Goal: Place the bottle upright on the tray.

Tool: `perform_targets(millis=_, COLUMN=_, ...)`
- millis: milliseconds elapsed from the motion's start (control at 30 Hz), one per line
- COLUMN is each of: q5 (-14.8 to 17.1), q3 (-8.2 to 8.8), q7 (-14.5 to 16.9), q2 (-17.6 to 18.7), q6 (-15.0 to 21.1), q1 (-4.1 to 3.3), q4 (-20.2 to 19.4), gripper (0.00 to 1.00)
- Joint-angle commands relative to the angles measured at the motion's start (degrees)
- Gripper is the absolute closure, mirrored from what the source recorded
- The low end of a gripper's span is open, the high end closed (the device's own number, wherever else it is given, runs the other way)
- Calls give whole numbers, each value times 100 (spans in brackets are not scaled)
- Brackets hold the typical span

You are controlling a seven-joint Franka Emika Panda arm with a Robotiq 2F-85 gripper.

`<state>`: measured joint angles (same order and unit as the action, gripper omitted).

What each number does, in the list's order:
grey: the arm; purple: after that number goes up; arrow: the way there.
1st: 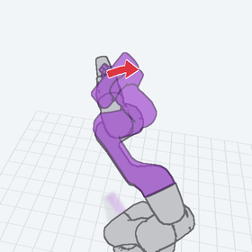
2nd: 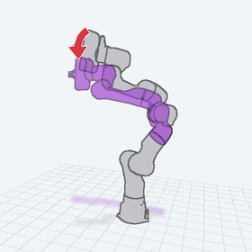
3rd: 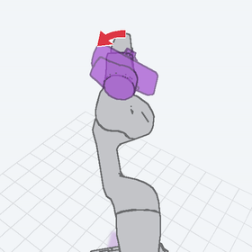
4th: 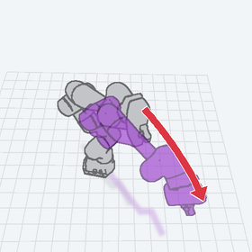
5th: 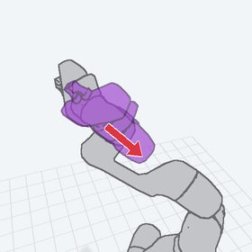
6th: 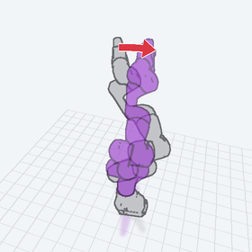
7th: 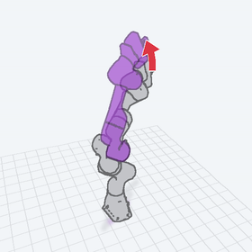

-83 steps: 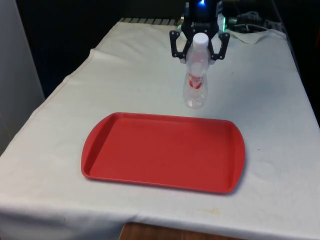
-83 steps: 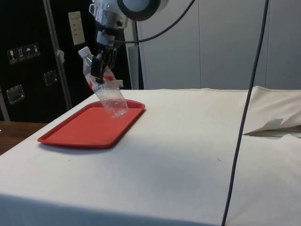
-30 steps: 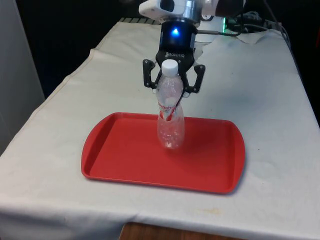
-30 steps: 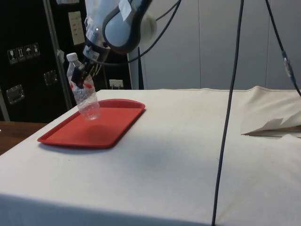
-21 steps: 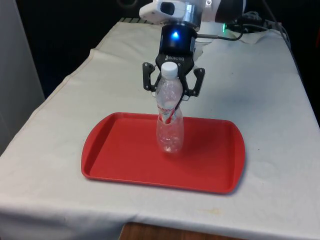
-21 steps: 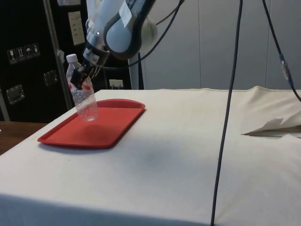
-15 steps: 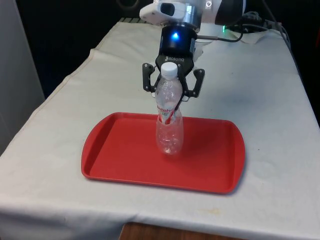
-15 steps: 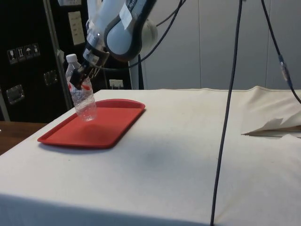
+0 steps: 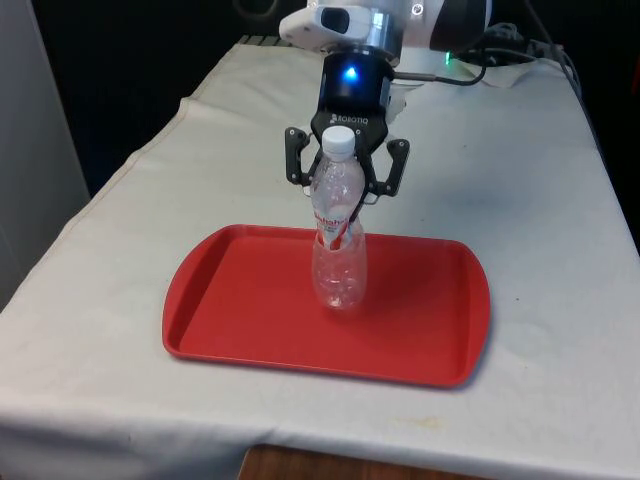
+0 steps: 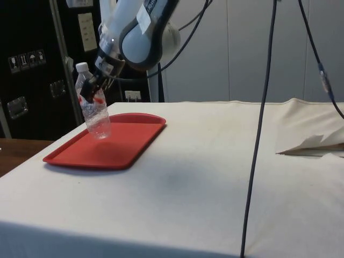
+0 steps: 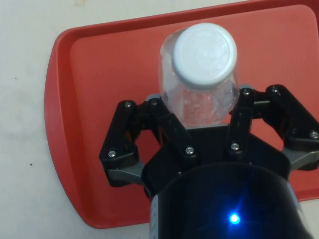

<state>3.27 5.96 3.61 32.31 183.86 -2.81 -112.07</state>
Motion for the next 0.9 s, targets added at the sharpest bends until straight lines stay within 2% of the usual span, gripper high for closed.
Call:
perform_targets(millis=0, q5=0, q3=-11, q7=-6, q2=34, q6=57, q1=6, q4=17, gripper=100)
perform_targets(millis=67, q5=0, q3=0, q7=0, q2=17, q6=6, q1=0, q4=0, gripper=100)
perform_targets(millis=367, q5=11, q3=40, q7=-34, q2=143, q6=292, q1=-40, q4=23, gripper=100)
perform_targets(millis=400, q5=0, q3=0, q7=-17, q2=115, q6=223, q1=-11, q4=6, gripper=100)
perform_targets(millis=433, q5=17, q3=40, q7=-40, q2=155, q6=321, q1=-40, q4=23, gripper=100)
perform_targets(millis=700, q5=17, q3=34, q7=-46, q2=241, q6=527, q1=-46, q4=17, gripper=100)
perform_targets(millis=733, q5=0, q3=0, q7=-29, q2=201, q6=441, q1=-17, q4=6, gripper=100)
perform_targets(millis=767, q5=17, q3=34, q7=-46, q2=246, q6=544, q1=-46, q4=17, gripper=100)
perform_targets(millis=867, q5=11, q3=23, q7=-40, q2=258, q6=573, q1=-34, q4=17, gripper=100)
